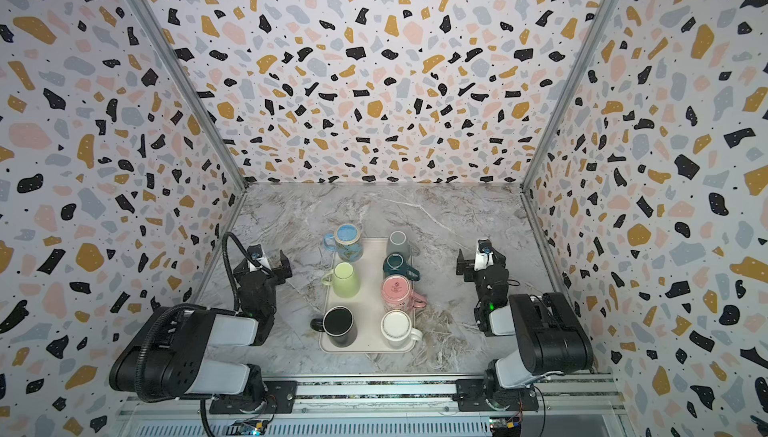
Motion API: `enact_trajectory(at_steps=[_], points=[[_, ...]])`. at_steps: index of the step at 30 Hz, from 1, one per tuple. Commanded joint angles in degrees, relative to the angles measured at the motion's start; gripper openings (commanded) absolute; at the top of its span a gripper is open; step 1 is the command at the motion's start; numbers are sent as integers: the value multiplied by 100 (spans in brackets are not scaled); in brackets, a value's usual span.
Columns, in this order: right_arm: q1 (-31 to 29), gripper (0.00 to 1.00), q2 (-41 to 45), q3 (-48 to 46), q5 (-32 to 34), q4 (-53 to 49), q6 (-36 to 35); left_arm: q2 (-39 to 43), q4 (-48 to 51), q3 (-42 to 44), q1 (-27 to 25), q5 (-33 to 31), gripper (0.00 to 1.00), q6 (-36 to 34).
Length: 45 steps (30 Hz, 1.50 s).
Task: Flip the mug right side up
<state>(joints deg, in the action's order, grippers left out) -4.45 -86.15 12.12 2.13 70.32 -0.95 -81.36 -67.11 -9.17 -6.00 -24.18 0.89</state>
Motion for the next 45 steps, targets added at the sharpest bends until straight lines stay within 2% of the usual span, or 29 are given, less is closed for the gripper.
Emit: enact_trajectory(at_steps=[1, 37, 39, 42, 45], points=[[16, 99, 46, 0, -19, 112, 43, 25, -250, -76, 29, 32, 100, 43], [9, 99, 74, -32, -19, 130, 34, 46, -263, -63, 29, 45, 100, 26], [-24, 99, 224, 89, 199, -133, 74, 95, -256, -119, 29, -62, 100, 45], [-36, 99, 835, 606, 305, -1489, 94, 664, 1506, -842, 29, -61, 100, 53], [-51, 99, 1374, 876, 258, -2317, 171, 1022, 2263, -1204, 28, -8, 100, 152]])
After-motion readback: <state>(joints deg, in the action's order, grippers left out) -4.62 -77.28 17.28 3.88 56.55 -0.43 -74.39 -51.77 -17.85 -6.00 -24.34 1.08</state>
